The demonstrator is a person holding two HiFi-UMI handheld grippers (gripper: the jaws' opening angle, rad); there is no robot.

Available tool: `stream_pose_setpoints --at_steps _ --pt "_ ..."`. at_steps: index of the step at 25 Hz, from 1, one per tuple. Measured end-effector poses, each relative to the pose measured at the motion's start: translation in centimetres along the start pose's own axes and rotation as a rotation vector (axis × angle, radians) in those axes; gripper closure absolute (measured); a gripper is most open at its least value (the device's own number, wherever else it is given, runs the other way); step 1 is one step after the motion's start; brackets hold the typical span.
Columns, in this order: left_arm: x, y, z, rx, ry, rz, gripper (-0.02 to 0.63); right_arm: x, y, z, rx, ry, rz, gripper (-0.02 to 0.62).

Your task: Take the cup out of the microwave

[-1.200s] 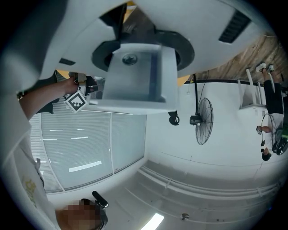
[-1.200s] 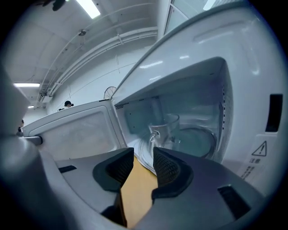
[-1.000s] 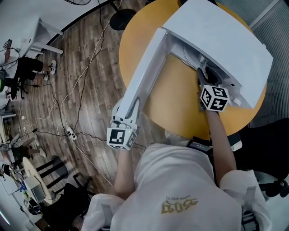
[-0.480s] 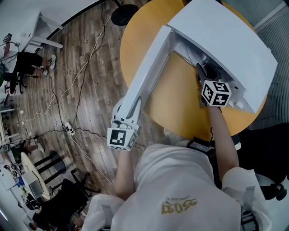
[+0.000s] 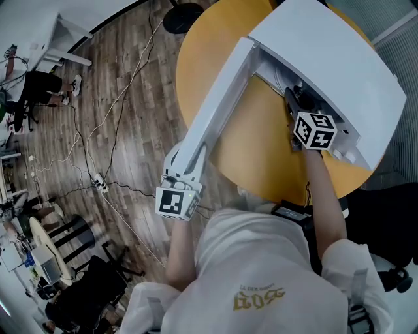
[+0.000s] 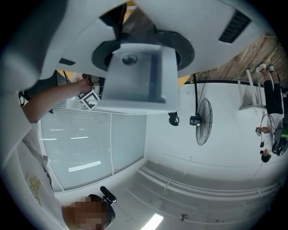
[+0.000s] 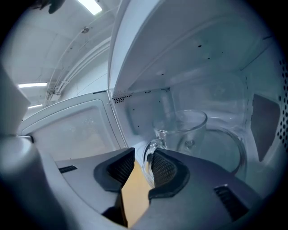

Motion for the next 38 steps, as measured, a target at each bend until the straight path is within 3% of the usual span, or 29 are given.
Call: stream_pose_setpoints --at_steps 7,10,24,38 --pt "-0.1 -0.3 -0.1 0.002 0.000 0.007 0.440 0.7 -0.2 -0.3 0.010 0.011 -0.011 0.490" --pt "0.0 -0.3 -0.1 0.003 0.000 0.010 0.440 0.8 0.1 -0.3 -0.023 0.017 0.018 0.558" --pt "0.0 -0.5 0.0 0.007 0.000 0.016 0.440 0.4 -0.1 -0.2 -0.069 0.045 0.009 0.558" --pt "-0.1 -0.8 0.1 0.010 0.003 0.021 0.440 -1.0 -1.2 -0.5 -0.015 0.091 -0.058 0.572"
Point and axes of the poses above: the fingertips, and each gripper's own axes: x forward along the fingers, y to its right, z out of its underside, the point moved 9 cm from there along -x, backward along the fingers, and after that the axes turned 13 degrees about z, right-handed, at the moved point
